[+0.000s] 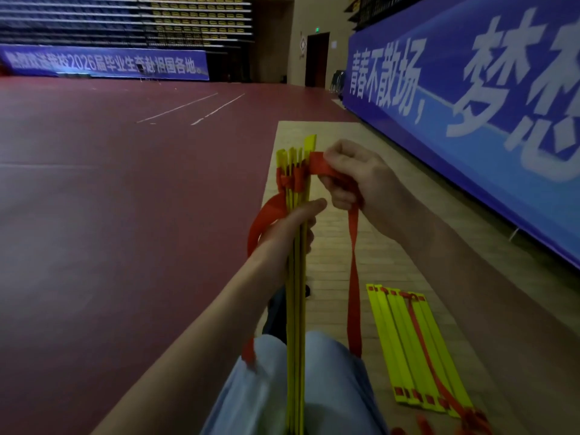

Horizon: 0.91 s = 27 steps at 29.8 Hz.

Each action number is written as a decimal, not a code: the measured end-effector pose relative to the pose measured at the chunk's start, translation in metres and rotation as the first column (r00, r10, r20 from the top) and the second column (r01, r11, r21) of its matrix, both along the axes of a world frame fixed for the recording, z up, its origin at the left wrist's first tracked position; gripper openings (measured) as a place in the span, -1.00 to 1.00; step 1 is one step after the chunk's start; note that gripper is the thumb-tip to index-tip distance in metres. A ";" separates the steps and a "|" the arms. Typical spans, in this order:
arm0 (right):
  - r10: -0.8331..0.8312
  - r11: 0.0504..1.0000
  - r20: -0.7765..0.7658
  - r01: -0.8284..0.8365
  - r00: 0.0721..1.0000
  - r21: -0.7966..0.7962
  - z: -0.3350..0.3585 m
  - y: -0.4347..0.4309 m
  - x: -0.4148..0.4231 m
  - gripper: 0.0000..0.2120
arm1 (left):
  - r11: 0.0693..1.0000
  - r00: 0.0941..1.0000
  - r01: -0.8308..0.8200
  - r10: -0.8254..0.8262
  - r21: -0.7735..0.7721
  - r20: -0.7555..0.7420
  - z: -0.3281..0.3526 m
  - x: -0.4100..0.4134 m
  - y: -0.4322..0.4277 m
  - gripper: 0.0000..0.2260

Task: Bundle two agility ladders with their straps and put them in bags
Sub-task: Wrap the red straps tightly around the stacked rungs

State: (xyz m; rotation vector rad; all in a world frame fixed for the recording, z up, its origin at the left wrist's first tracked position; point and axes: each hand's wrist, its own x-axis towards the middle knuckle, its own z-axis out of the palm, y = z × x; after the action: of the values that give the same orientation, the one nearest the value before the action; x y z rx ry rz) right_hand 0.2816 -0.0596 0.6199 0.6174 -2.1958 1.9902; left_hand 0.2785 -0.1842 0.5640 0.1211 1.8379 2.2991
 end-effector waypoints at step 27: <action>-0.172 0.981 0.008 0.170 0.985 0.089 -0.024 0.020 -0.011 -0.67 | 0.977 0.968 0.093 -0.134 -0.191 -0.211 -0.003 -0.022 0.000 -0.81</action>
State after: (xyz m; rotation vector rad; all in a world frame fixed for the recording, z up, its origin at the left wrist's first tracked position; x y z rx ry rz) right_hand 0.2710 -0.0397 0.5962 0.4083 -2.2711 1.8278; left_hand 0.2567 -0.1837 0.5609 0.4624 2.0755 2.1032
